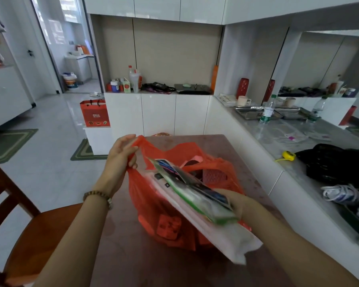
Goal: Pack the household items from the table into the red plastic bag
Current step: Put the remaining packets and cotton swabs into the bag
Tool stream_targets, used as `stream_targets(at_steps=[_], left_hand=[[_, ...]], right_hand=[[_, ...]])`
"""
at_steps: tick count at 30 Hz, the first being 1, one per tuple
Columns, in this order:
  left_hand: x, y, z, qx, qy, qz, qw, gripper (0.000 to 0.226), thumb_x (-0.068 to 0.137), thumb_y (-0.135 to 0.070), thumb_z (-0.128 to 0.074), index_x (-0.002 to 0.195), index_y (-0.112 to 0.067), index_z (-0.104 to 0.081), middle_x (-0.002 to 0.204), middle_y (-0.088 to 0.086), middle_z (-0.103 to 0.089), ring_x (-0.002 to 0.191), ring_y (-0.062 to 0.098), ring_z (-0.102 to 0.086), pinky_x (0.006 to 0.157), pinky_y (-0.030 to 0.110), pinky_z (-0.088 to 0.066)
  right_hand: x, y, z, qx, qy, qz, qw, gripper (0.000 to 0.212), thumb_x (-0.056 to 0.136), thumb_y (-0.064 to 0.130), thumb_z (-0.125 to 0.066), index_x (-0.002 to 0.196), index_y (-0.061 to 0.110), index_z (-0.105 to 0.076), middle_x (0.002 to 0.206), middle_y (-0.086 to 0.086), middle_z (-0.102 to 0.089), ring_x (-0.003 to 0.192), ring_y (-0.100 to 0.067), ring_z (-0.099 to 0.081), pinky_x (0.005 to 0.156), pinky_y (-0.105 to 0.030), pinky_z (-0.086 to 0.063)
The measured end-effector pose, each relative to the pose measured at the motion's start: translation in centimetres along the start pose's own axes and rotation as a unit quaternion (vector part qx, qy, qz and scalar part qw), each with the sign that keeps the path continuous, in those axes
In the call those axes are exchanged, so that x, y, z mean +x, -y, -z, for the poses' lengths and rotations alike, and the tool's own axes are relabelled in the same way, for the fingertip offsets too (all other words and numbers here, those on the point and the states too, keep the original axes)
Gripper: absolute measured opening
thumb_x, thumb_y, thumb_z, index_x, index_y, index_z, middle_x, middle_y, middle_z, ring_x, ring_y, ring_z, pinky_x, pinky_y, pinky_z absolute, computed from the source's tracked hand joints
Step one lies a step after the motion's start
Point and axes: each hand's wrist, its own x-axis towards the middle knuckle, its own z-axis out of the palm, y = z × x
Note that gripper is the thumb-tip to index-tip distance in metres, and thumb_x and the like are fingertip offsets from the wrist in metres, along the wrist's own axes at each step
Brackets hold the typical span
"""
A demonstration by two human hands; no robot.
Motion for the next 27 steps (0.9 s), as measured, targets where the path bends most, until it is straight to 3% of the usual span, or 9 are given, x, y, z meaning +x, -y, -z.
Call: stream_targets(at_steps=[3,5,9,12,15,17,19,23,27], left_hand=[[-0.3,0.0,-0.5,0.003,0.015,0.004,1.0,0.042,0.094,0.001,-0.045,0.131,-0.02,-0.046,0.088,-0.001,-0.058,0.039,0.003,-0.033,0.04,0.016,-0.037],[-0.5,0.0,-0.7,-0.013,0.014,0.007,1.0,0.048,0.095,-0.001,-0.045,0.138,-0.022,-0.043,0.088,0.0,-0.056,0.04,0.002,-0.032,0.039,0.015,-0.035],[-0.8,0.2,-1.5,-0.051,0.028,0.01,0.998,0.052,0.095,0.003,-0.042,0.141,-0.022,-0.039,0.13,0.002,-0.056,0.037,0.002,-0.029,0.037,0.013,-0.034],[-0.6,0.2,-2.1,-0.061,0.038,0.015,0.997,0.053,0.094,0.007,-0.04,0.14,-0.021,-0.04,0.136,0.006,-0.053,0.036,0.002,-0.027,0.036,0.013,-0.031],[-0.2,0.4,-2.5,-0.064,0.053,0.013,0.996,0.053,0.094,0.007,-0.039,0.138,-0.022,-0.042,0.134,0.006,-0.054,0.036,0.001,-0.026,0.035,0.013,-0.027],[0.0,0.5,-2.8,-0.065,0.062,0.01,0.996,0.053,0.094,0.008,-0.038,0.138,-0.023,-0.042,0.132,0.003,-0.056,0.036,0.001,-0.026,0.034,0.013,-0.028],[0.1,0.7,-3.0,-0.053,0.067,0.004,0.996,0.054,0.094,0.008,-0.04,0.139,-0.023,-0.041,0.134,0.0,-0.055,0.036,0.002,-0.026,0.034,0.013,-0.028],[0.1,0.9,-3.0,0.016,0.072,-0.017,0.997,0.056,0.093,0.003,-0.049,0.139,-0.027,-0.041,0.133,-0.006,-0.054,0.039,0.001,-0.032,0.037,0.014,-0.032],[0.8,1.0,-2.5,0.078,0.043,-0.035,0.995,0.056,0.09,-0.006,-0.059,0.139,-0.028,-0.042,0.132,0.005,-0.055,0.045,0.0,-0.05,0.043,0.014,-0.042]], right_hand=[[1.9,0.0,1.6,0.057,0.048,0.005,0.997,0.033,0.051,0.019,-0.087,0.082,0.015,-0.076,0.073,0.006,-0.076,0.063,0.002,-0.069,0.067,-0.015,-0.056],[5.2,-1.4,4.2,0.181,-0.124,-0.025,0.975,0.037,0.061,0.027,-0.077,0.092,0.008,-0.069,0.068,-0.006,-0.074,0.058,-0.018,-0.07,0.059,-0.026,-0.059],[9.2,-2.8,7.2,0.321,-0.321,0.039,0.89,0.029,0.087,0.02,-0.064,0.113,0.008,-0.06,0.069,-0.011,-0.071,0.054,-0.025,-0.065,0.035,-0.03,-0.053],[11.2,-2.5,6.5,0.364,-0.34,0.047,0.866,0.035,0.093,0.022,-0.057,0.125,0.008,-0.056,0.086,-0.012,-0.065,0.064,-0.024,-0.057,0.038,-0.031,-0.051],[14.4,-2.4,4.3,0.344,-0.316,0.049,0.883,0.038,0.096,0.019,-0.05,0.131,0.004,-0.052,0.058,-0.011,-0.068,0.048,-0.024,-0.065,0.029,-0.029,-0.048],[16.1,-2.0,2.4,0.355,-0.282,0.048,0.89,0.04,0.096,0.02,-0.05,0.133,0.003,-0.051,0.053,-0.01,-0.07,0.043,-0.02,-0.067,0.031,-0.029,-0.049],[17.8,-2.3,1.1,0.336,-0.253,0.043,0.906,0.045,0.091,0.023,-0.06,0.132,0.006,-0.053,0.074,-0.012,-0.074,0.059,-0.024,-0.071,0.041,-0.032,-0.054],[21.5,-4.8,3.8,0.242,-0.285,0.042,0.926,0.126,0.027,0.041,-0.096,0.137,0.009,-0.043,0.118,-0.013,-0.066,0.093,-0.028,-0.07,0.062,-0.039,-0.06],[18.0,-3.0,3.8,0.224,-0.251,0.035,0.941,0.078,0.06,0.033,-0.087,0.126,0.006,-0.056,0.115,-0.013,-0.068,0.099,-0.027,-0.067,0.074,-0.035,-0.058]])
